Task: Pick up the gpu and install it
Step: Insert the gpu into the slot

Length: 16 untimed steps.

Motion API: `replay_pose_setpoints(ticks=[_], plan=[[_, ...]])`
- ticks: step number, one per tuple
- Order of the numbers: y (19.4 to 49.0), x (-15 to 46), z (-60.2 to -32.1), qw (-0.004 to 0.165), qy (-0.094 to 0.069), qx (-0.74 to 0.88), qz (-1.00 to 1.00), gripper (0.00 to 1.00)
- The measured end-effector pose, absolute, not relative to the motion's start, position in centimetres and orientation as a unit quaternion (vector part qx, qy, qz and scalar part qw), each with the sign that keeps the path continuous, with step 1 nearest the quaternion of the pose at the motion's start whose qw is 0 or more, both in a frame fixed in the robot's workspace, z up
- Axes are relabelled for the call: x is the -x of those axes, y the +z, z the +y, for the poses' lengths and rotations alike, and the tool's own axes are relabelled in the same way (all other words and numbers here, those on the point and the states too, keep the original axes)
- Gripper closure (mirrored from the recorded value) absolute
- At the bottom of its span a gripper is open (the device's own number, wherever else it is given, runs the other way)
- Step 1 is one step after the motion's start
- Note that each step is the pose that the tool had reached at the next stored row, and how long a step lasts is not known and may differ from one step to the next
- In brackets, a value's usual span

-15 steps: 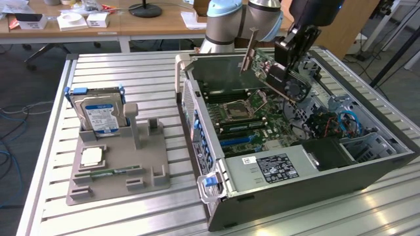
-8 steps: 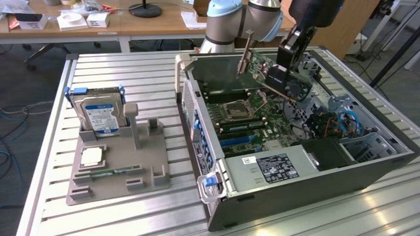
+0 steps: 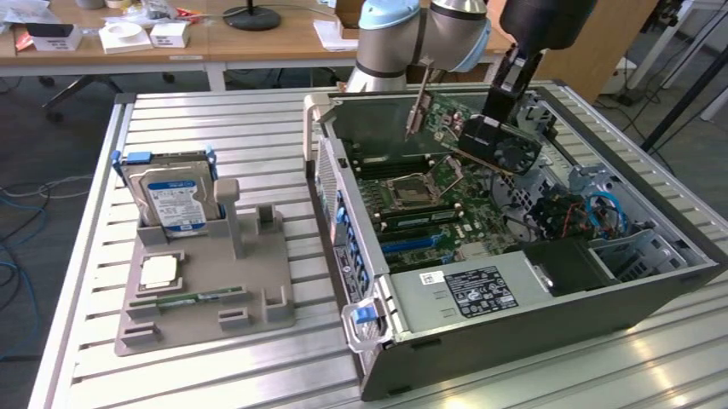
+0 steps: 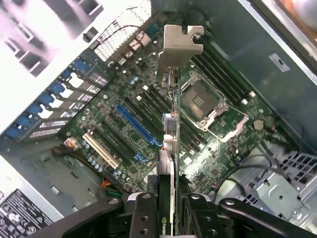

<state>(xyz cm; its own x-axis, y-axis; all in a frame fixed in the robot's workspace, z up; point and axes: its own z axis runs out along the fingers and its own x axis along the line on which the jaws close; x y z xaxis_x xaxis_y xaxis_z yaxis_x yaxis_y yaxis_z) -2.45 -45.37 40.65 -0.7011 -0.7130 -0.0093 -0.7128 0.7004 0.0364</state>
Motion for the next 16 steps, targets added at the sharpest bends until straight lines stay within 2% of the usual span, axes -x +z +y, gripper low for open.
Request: replay_pose_setpoints(ticks=[16], plan=[[40.14, 2.45, -45.37, 0.005, -0.018, -0.517, -0.856, 0.74]])
